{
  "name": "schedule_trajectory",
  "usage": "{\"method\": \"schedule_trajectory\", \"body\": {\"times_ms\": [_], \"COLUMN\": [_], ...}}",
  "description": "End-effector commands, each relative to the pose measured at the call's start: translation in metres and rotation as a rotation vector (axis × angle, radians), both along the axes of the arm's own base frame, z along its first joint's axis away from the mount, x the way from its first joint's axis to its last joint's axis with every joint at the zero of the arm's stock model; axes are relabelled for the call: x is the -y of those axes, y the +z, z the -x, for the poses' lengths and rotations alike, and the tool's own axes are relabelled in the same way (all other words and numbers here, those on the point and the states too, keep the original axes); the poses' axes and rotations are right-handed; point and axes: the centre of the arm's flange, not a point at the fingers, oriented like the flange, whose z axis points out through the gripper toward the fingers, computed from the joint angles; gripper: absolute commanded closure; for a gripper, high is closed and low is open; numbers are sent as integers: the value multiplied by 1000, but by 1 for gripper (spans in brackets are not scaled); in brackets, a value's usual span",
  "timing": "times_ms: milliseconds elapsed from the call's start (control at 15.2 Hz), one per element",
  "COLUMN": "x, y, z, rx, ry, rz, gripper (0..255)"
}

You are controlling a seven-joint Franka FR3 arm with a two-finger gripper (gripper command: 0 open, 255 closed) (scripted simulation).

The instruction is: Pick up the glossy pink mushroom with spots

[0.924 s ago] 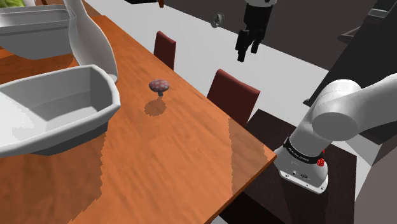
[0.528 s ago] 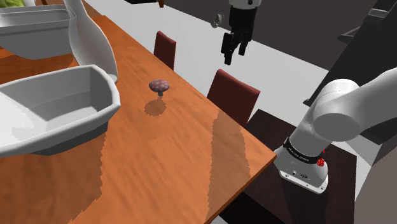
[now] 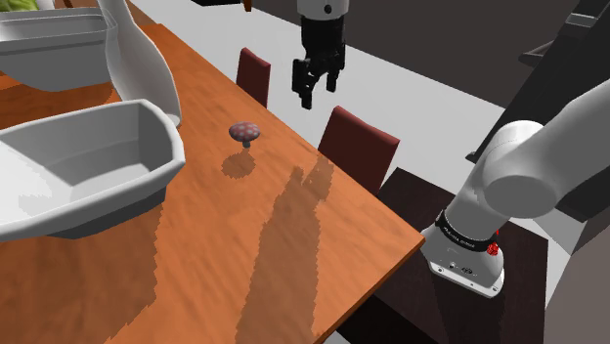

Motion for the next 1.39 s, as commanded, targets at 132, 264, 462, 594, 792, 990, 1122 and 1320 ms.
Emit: {"method": "schedule_trajectory", "body": {"times_ms": [132, 264, 462, 594, 792, 990, 1122, 1320], "x": [-49, -74, -111, -135, -165, -165, -165, -165], "y": [-5, -7, -11, -13, -16, -32, -43, -56], "z": [-22, -33, -50, -60, -72, -72, -72, -72], "rx": [-2, -3, -4, -5, -6, -6, -6, -6], "ry": [27, 41, 62, 75, 92, 92, 92, 92], "rz": [7, 11, 17, 21, 26, 26, 26, 26], "gripper": [0, 0, 0, 0, 0, 0, 0, 0]}}
